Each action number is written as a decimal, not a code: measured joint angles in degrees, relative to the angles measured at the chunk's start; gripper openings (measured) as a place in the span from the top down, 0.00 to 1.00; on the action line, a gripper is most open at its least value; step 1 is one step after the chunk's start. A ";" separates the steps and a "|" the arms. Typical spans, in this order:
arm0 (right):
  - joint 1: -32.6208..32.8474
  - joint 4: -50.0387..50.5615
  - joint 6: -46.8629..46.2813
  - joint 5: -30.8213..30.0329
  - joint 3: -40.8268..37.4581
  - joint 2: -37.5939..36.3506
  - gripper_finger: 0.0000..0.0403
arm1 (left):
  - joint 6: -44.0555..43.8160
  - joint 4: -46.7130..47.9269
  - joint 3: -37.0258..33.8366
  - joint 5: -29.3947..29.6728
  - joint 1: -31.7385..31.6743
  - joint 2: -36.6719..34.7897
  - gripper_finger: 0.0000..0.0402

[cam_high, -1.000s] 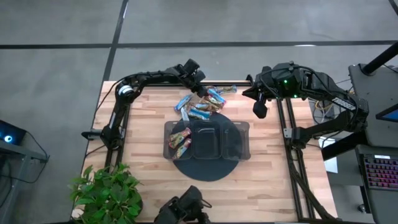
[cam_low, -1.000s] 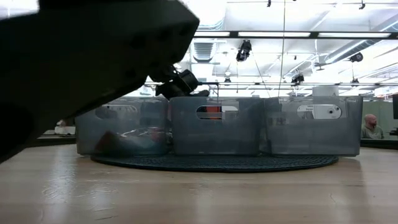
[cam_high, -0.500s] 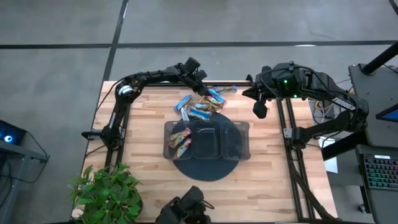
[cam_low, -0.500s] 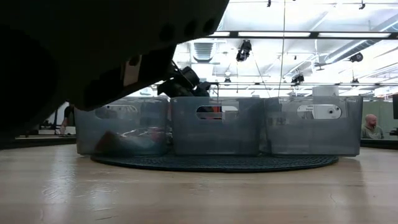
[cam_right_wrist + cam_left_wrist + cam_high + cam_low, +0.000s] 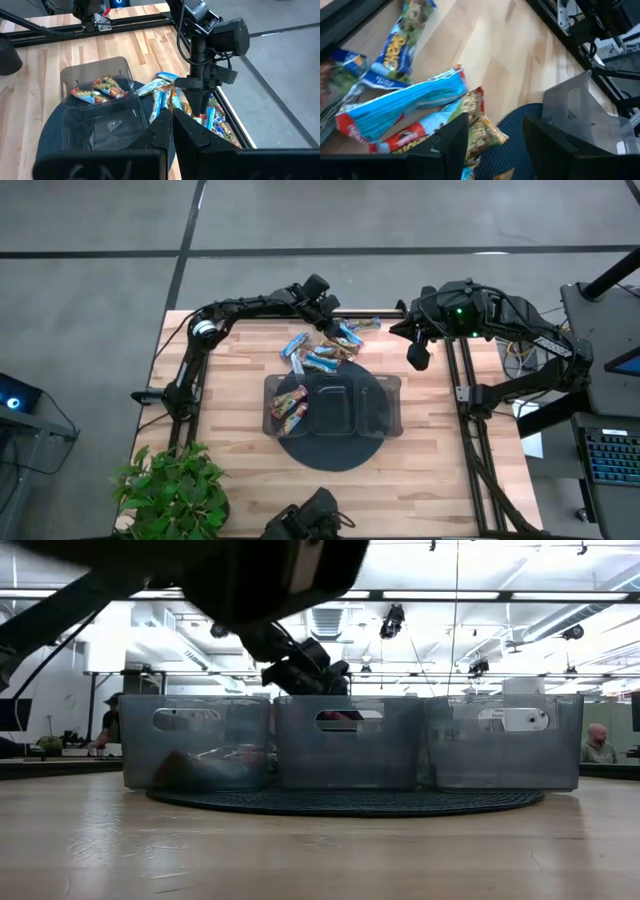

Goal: Pick and place Granola Bars by type
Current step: Put the red granola bar into the left black bin

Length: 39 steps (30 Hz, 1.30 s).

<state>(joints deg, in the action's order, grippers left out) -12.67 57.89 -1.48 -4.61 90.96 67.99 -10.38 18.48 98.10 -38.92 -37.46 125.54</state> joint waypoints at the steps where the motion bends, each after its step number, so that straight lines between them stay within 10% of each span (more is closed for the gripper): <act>1: 0.01 0.00 -0.02 -0.01 0.00 0.00 0.98 | 0.05 0.05 0.28 0.00 0.11 0.00 0.58; 11: -0.01 0.00 -0.48 -0.01 0.00 0.00 0.98 | 5.52 8.16 4.91 -0.37 0.51 -0.20 0.58; 28: -0.01 0.02 -1.55 -0.01 0.00 0.00 0.98 | 9.04 13.62 3.85 20.39 0.48 -0.22 0.58; 39: -0.05 0.04 -3.32 -0.04 0.00 0.07 0.98 | 9.27 14.73 2.78 16.61 0.40 -1.96 0.58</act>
<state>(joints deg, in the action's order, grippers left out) -12.73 57.93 -4.80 -4.64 90.96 68.06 -1.11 33.21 100.88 -22.31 -37.06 123.57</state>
